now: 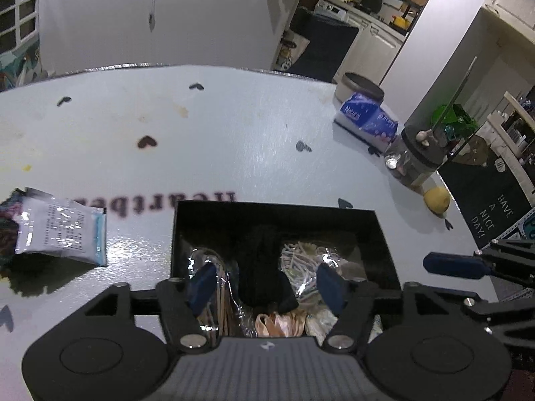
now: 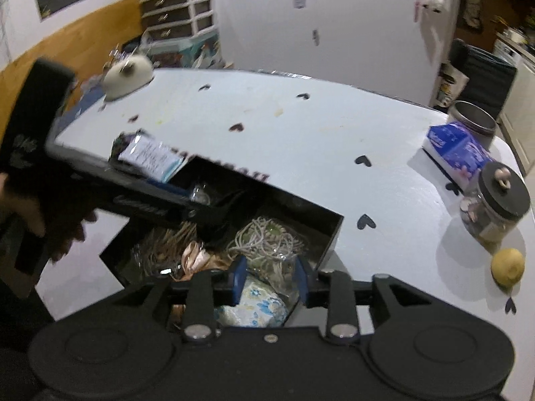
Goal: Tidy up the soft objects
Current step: 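Lift both tools out of the box and move toward the knit scrunchie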
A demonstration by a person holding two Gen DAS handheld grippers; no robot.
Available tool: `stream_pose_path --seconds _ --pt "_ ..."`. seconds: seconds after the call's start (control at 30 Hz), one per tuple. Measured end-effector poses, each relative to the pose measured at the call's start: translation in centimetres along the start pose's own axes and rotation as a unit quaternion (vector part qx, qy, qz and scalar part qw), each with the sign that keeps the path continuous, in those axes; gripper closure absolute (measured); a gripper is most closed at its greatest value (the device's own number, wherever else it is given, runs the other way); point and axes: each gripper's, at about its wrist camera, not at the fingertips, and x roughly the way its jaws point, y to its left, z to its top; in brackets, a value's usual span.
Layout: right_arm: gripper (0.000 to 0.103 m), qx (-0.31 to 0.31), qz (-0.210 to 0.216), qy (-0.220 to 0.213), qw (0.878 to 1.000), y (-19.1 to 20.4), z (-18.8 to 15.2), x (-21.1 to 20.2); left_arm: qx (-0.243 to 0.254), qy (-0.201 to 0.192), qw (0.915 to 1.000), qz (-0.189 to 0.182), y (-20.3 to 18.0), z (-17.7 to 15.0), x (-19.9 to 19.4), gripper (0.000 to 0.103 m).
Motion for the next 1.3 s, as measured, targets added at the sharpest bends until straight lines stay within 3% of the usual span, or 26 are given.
stream_pose_path --seconds 0.23,0.47,0.8,1.03,1.3 --pt "0.05 0.042 -0.03 -0.033 0.998 -0.1 -1.1 -1.4 0.002 -0.025 0.9996 0.014 -0.3 -1.0 -3.2 0.02" --pt "0.026 0.073 -0.053 -0.074 0.993 0.4 -2.6 -3.1 -0.002 -0.051 0.9985 0.022 -0.2 -2.6 -5.7 0.002" --pt "0.003 0.089 -0.092 -0.125 0.984 1.5 -4.8 -4.9 -0.013 -0.101 0.9943 0.033 0.8 -5.3 -8.9 0.0" --pt "0.0 0.102 -0.108 -0.149 0.978 2.2 -5.6 -5.4 -0.012 -0.136 0.9898 0.041 1.5 -6.9 -10.5 0.0" --pt "0.0 0.128 -0.113 -0.192 0.966 3.4 -6.5 -6.4 -0.003 -0.15 0.9874 0.049 2.5 -7.6 -11.8 0.0"
